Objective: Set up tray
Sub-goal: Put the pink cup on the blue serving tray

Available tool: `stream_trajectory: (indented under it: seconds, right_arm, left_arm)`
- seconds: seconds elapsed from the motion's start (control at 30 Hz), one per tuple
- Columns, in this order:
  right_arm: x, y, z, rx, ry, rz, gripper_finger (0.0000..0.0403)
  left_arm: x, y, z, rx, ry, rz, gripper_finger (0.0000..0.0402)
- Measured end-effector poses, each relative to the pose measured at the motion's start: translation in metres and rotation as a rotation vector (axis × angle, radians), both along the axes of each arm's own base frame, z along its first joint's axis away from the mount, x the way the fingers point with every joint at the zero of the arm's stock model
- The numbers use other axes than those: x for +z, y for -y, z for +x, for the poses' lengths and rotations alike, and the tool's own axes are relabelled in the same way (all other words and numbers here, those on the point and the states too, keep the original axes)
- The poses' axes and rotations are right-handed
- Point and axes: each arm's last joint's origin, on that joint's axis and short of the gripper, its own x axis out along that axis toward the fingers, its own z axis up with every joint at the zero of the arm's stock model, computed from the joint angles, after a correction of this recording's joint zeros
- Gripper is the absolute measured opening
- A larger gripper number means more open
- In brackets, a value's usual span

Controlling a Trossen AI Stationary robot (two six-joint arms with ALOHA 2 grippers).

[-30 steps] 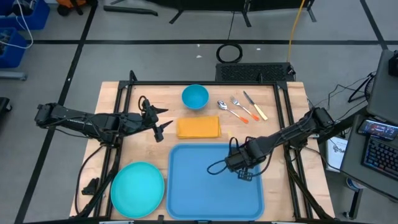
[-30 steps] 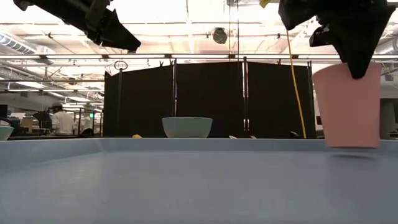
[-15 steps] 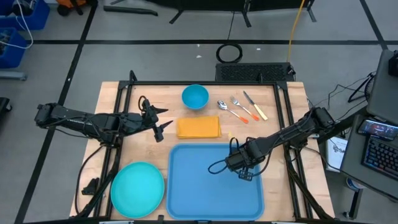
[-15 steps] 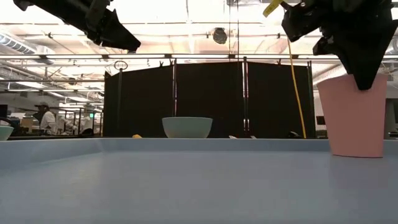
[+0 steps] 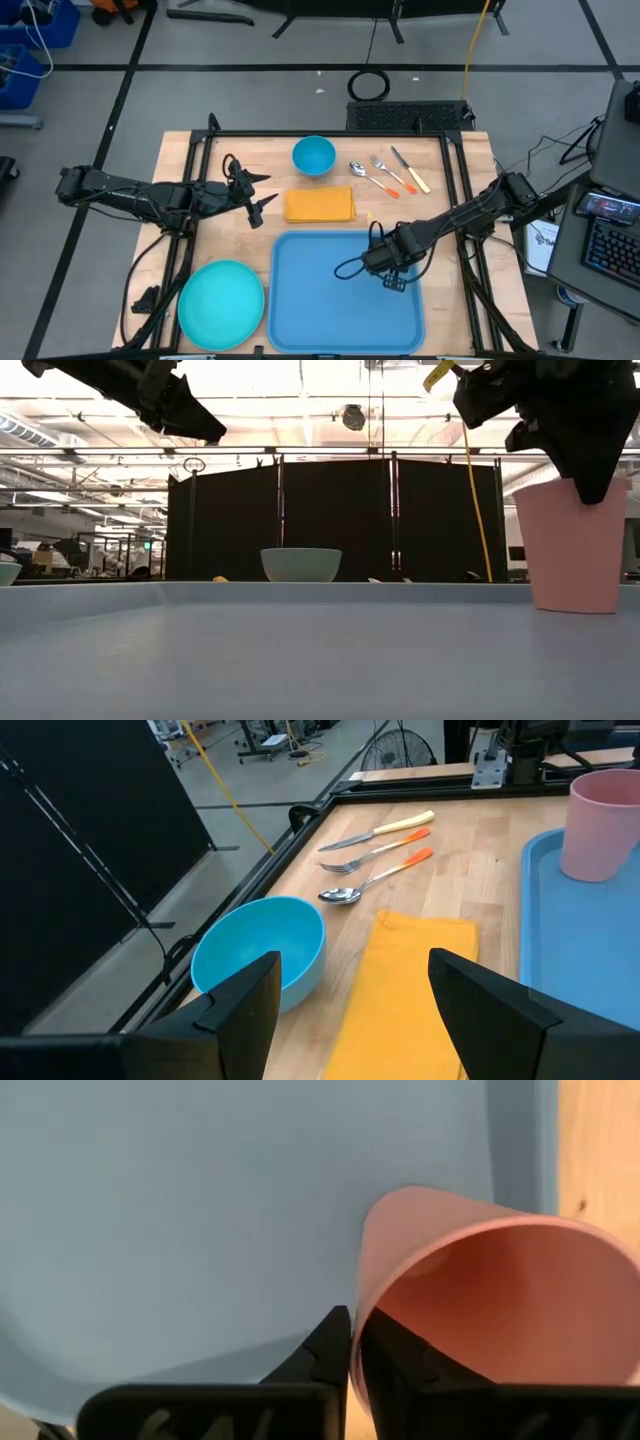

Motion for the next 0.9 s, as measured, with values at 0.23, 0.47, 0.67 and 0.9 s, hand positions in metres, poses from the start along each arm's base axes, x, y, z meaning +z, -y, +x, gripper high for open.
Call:
stream_trajectory:
  seconds: [0.23, 0.47, 0.67, 0.9]
  right_arm:
    - [-0.0004, -0.0004, 0.0007, -0.016, 0.005, 0.001, 0.0041]
    - [-0.0004, -0.0002, 0.0009, -0.020, 0.009, -0.007, 0.0081]
    - [-0.0004, 0.0004, 0.0010, -0.033, 0.016, -0.028, 0.0123]
    - [-0.0004, 0.0005, 0.0010, -0.033, 0.017, -0.031, 0.0159]
  left_arm:
    - [0.0000, 0.0000, 0.0000, 0.000, 0.000, 0.000, 0.0255]
    - [0.0000, 0.0000, 0.0000, 0.000, 0.000, 0.000, 0.0255]
    - [0.0000, 0.0000, 0.0000, 0.000, 0.000, 0.000, 0.0255]
    - [0.0000, 0.0000, 0.0000, 0.000, 0.000, 0.000, 0.0255]
